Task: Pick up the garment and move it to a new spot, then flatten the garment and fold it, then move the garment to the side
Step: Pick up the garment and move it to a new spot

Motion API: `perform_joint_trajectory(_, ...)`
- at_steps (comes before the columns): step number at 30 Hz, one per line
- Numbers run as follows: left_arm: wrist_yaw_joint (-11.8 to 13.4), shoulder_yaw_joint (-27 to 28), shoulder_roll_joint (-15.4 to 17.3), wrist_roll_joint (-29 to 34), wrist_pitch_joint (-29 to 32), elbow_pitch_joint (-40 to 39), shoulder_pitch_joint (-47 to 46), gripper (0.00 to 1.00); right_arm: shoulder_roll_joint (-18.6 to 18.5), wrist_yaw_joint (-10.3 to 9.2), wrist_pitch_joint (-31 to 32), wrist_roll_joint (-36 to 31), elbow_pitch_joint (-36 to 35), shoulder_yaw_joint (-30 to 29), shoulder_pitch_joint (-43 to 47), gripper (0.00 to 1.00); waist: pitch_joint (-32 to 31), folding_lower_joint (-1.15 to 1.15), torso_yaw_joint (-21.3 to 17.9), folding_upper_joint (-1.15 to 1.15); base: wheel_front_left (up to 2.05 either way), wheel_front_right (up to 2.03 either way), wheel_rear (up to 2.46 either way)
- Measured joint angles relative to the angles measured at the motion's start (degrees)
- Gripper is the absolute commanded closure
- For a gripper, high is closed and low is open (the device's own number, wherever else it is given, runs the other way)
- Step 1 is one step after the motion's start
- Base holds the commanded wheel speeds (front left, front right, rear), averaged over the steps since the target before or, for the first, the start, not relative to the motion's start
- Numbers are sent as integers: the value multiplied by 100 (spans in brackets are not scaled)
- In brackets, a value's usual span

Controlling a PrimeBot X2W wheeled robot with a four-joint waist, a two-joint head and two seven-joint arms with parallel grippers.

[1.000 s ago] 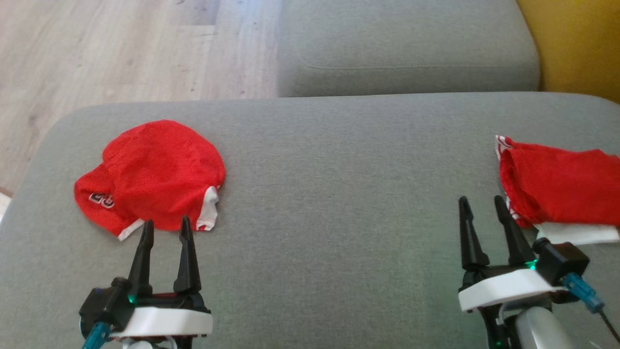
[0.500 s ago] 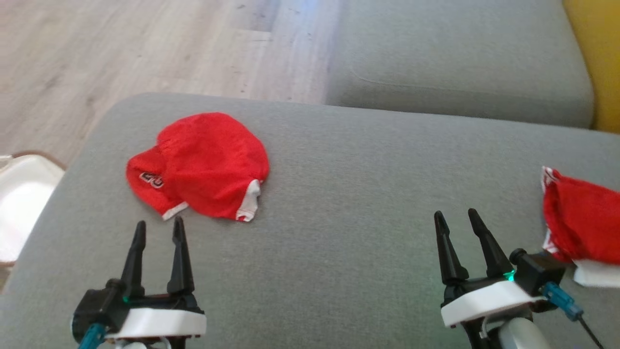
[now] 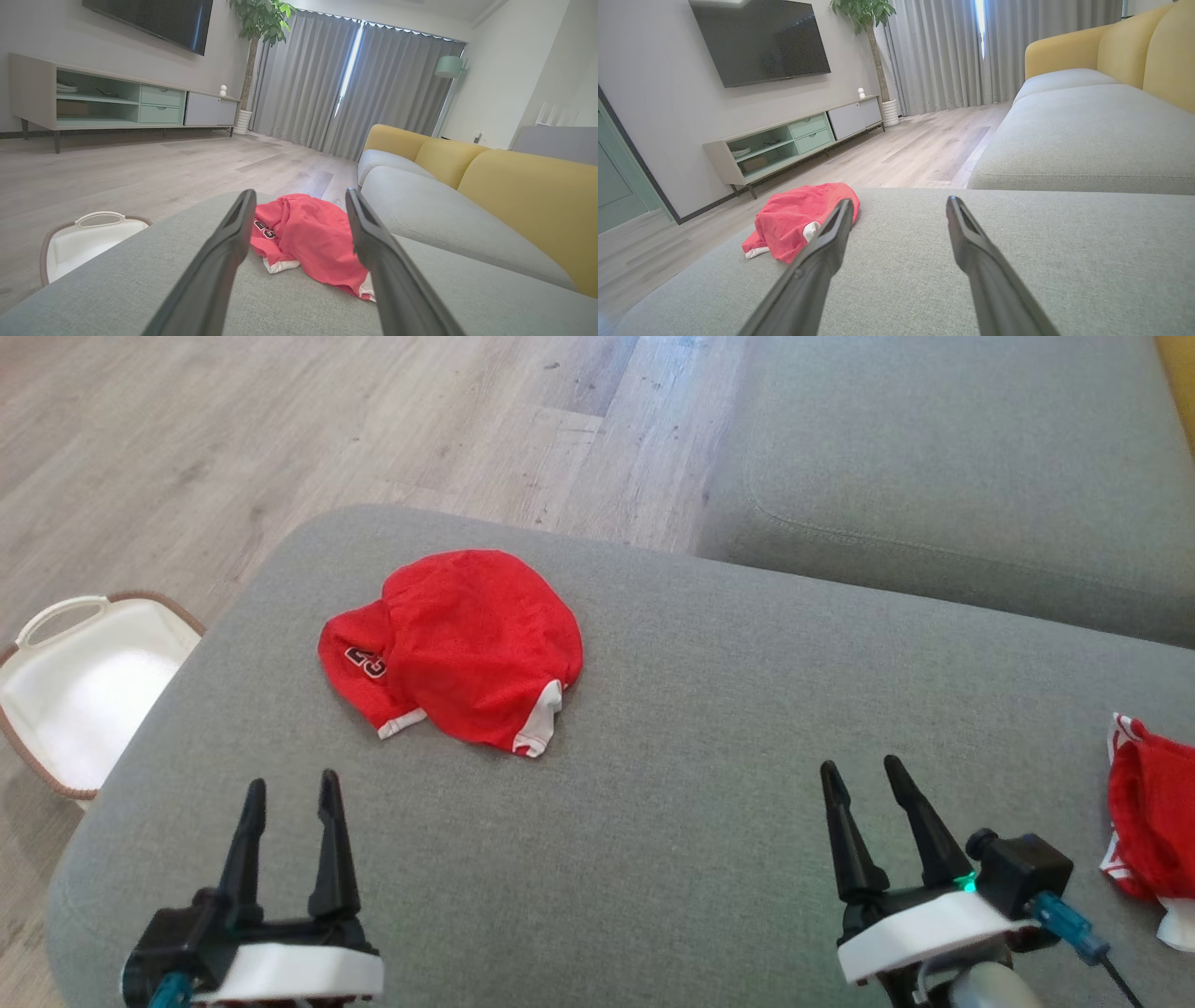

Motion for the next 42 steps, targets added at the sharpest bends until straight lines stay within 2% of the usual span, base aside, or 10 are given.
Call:
perform_joint_trajectory(7,-53,67,64,151,0,113,-87,0,0,0,0,-3,1,16,-1,0,156,0,-101,0,0,0,0)
perform_joint_trajectory(13,-104,-236,587,226,153,694,-1160,0,0,0,0,-167,-65,-201,-113,0,597,1,-333,0,0,0,0)
perform_joint_trajectory(19,-154,-1582,1306,-192,1701,1577,-2638,0,-2,0,0,-282,-152,-426,-511,0,1181,2,-648,0,0,0,0)
perform_joint_trajectory(24,-153,-2105,1858,-673,2186,2176,-3236,0,-3,0,0,-308,-232,-459,-704,0,1625,2,-947,0,0,0,0)
perform_joint_trajectory(28,-154,-2440,2034,-1029,2532,2609,-3648,0,-4,0,-12,-316,-286,-475,-869,0,1930,2,-1169,0,0,0,0)
perform_joint_trajectory(36,-153,-3003,2153,-1695,2709,3174,-3997,0,-5,0,-15,-349,-315,-461,-1041,0,2305,2,-1518,0,0,0,0)
perform_joint_trajectory(37,-153,-3042,2174,-1779,2724,3228,-4025,23,-5,0,-15,-349,-313,-454,-1051,0,2321,1,-1552,0,0,0,0)
perform_joint_trajectory(38,-153,-3089,2216,-1831,2715,3256,-4051,68,-5,0,-15,-349,-313,-452,-1071,0,2332,0,-1582,0,0,0,0)
perform_joint_trajectory(39,-154,-3122,2246,-1862,2661,3306,-4085,100,-5,0,-15,-349,-315,-455,-1096,0,2339,0,-1606,0,0,0,0)
perform_joint_trajectory(42,-153,-3167,2254,-1909,2421,3444,-4171,100,-5,0,-15,-349,-313,-463,-1116,0,2302,1,-1640,0,0,0,0)
